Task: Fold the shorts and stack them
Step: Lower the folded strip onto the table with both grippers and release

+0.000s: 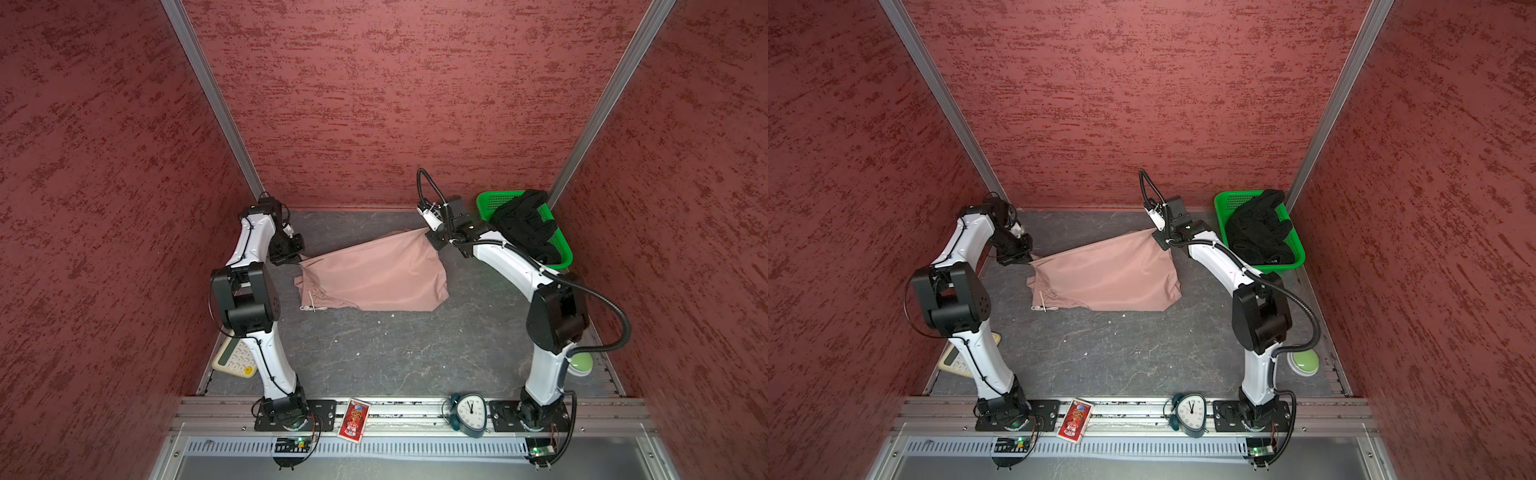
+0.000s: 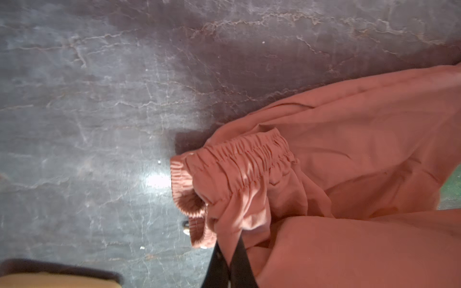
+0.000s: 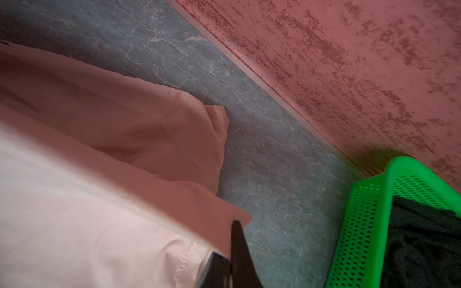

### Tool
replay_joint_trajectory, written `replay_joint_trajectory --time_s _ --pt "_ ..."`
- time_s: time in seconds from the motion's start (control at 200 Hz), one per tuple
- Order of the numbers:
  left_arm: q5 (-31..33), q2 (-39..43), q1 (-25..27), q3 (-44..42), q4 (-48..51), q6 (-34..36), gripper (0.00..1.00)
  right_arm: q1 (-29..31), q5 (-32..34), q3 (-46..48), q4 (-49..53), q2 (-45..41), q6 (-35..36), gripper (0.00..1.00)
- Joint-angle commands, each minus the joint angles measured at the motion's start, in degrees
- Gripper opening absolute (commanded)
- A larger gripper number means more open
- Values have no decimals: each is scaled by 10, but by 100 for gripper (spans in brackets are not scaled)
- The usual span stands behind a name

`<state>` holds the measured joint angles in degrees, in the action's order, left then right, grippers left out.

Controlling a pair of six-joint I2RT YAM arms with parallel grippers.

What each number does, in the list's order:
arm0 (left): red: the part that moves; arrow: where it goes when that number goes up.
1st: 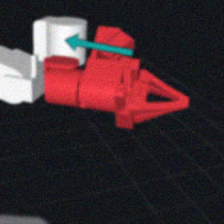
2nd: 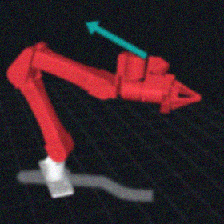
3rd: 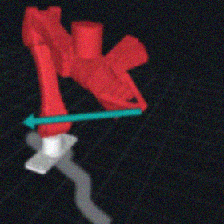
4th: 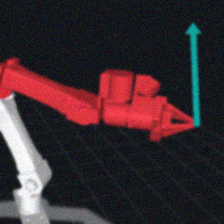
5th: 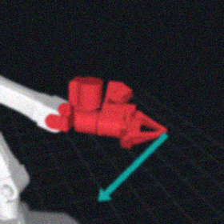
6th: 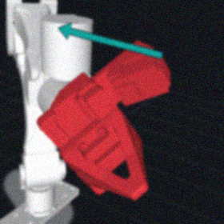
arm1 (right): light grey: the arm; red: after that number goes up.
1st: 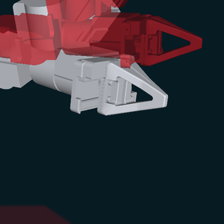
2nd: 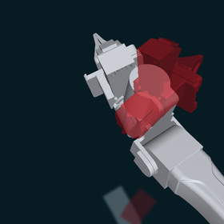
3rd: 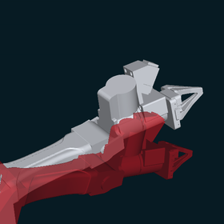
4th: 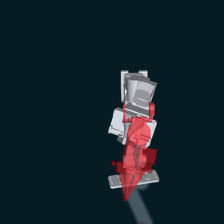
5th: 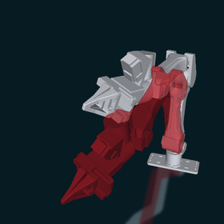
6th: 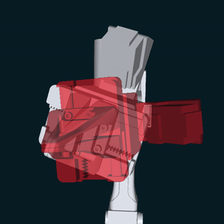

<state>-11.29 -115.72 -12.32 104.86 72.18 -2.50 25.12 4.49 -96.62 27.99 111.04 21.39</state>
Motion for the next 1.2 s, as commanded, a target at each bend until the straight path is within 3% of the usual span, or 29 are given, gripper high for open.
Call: replay_joint_trajectory --time_s 0.0,0.075,0.17,0.19,0.23,0.245,0.255,0.265,0.301,0.376,0.466,0.541,0.701,0.796,0.962,1.197 --pt "72 -24 -23 33 -6 9 0 -37 30 -42 -18 41 19 0" --pt "68 -42 -22 60 -11 5 0 -40 26 -63 -26 69 19 0" --pt "68 -67 -17 93 -13 5 21 -44 15 -88 -30 101 13 0" --pt "68 -71 -17 99 -13 5 29 -44 13 -94 -29 107 12 0" --pt "67 -79 -14 108 -11 7 55 -45 10 -106 -26 116 7 0" --pt "67 -82 -13 113 -9 7 88 -46 9 -111 -24 119 4 0" --pt "68 -84 -13 115 -7 6 98 -46 8 -113 -23 120 2 0" --pt "68 -85 -13 117 -6 6 100 -46 6 -116 -22 122 1 2" --pt "66 -88 -11 126 -1 5 99 -47 1 -121 -21 124 -7 12" --pt "60 -73 -4 128 -2 2 99 -51 -19 -122 -27 118 -34 50" --pt "33 -21 -3 96 -33 -10 99 -58 -65 -114 -31 98 -75 58" --pt "-1 35 -10 47 -73 -25 99 -69 -113 -91 -34 77 -123 72" --pt "-97 136 -21 -128 -194 -57 99 -82 -150 34 -47 -4 -204 79" --pt "-100 152 -29 -203 -234 -70 99 -84 -149 135 -66 -59 -226 80" --pt "-112 176 -57 -270 -288 -90 99 -86 -191 270 -118 -109 -253 81" --pt "-180 192 -60 -313 -330 -97 99 -89 -263 325 -178 -90 -264 78"
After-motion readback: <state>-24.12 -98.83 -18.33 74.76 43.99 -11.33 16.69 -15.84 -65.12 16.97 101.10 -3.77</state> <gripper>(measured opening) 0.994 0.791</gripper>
